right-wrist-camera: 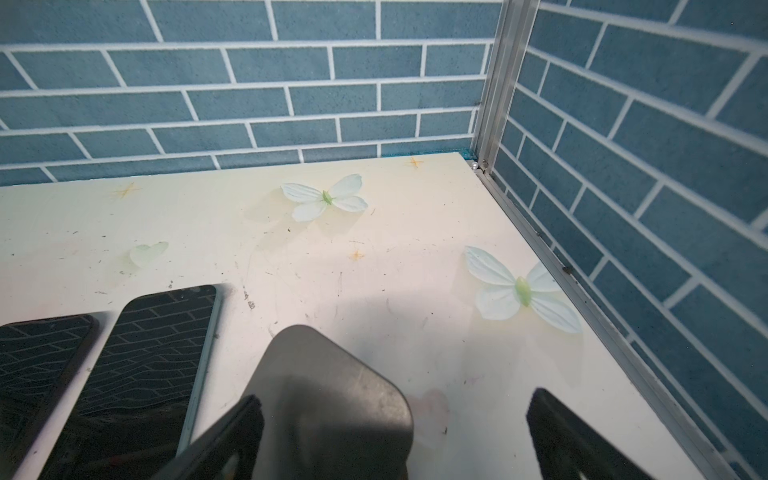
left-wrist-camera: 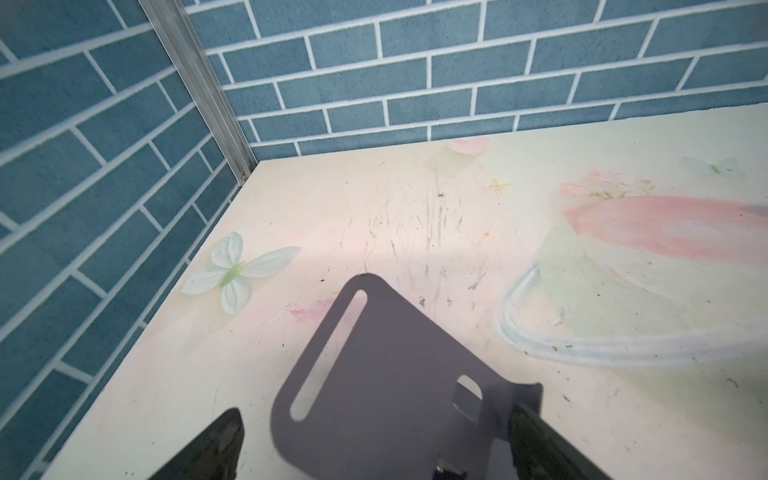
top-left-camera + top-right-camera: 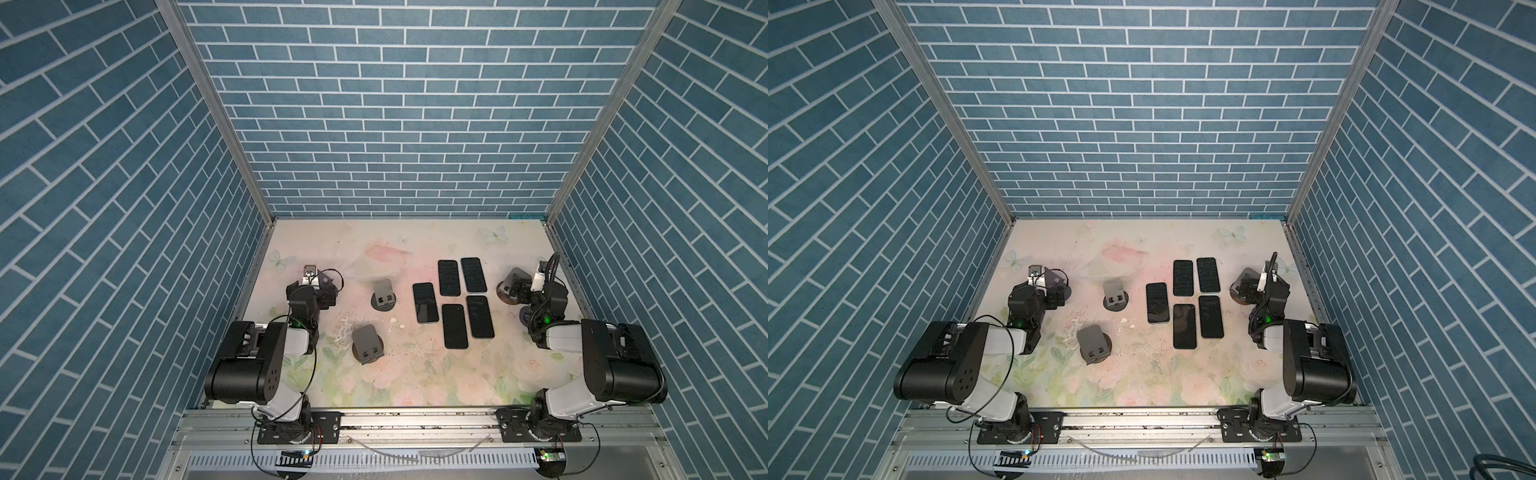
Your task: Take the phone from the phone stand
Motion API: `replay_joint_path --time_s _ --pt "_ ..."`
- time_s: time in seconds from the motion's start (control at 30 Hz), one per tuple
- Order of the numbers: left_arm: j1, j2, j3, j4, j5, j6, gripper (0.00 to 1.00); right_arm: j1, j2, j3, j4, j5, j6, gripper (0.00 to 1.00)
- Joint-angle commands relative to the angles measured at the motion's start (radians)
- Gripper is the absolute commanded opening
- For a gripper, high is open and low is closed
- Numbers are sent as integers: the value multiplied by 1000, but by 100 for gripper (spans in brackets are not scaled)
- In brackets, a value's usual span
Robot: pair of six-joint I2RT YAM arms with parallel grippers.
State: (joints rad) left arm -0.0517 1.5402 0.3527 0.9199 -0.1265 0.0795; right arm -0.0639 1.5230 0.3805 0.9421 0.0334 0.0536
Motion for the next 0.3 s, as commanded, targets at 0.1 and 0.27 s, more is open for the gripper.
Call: replay_joint_path --time_s 0.1,0.27 --pt "-4 -6 25 -30 44 17 100 -2 16 -2 -52 -14 22 99" --pt "-4 -7 20 -23 39 18 100 -1 17 -1 -52 -14 22 99"
